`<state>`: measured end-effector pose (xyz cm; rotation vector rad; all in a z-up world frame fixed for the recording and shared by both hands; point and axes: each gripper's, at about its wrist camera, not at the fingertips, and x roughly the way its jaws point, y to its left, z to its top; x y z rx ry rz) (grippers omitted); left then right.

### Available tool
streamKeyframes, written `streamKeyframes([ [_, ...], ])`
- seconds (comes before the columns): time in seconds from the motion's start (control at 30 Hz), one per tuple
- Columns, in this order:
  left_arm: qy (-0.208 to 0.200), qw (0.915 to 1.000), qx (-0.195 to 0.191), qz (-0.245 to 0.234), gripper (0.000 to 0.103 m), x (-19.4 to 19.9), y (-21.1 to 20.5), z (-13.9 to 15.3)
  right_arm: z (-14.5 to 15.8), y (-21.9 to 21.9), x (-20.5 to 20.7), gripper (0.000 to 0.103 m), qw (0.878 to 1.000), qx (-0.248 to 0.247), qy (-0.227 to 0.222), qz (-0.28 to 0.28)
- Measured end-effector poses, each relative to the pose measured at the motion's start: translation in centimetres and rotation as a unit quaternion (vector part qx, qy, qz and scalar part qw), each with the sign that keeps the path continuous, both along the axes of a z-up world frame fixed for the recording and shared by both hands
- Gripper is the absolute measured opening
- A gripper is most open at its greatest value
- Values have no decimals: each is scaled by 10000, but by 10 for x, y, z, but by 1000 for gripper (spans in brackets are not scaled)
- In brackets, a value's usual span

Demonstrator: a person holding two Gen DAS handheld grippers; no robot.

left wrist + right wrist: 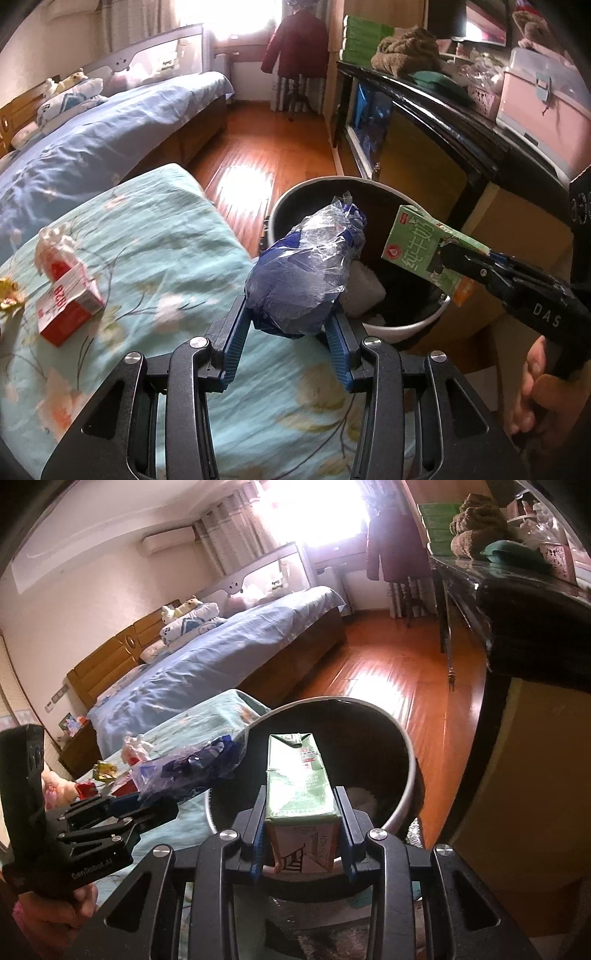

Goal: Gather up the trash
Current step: 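Open both tools over the bin to drop the carton and wrapper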

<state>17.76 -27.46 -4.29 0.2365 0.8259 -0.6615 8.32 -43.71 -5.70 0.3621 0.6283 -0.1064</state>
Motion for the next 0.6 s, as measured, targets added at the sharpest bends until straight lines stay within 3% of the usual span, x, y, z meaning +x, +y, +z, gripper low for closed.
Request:
streamKeyframes([
  [0.6, 41, 9993, 250, -259, 46, 16, -40, -4, -10, -17, 17, 33, 9997, -45, 176, -153],
])
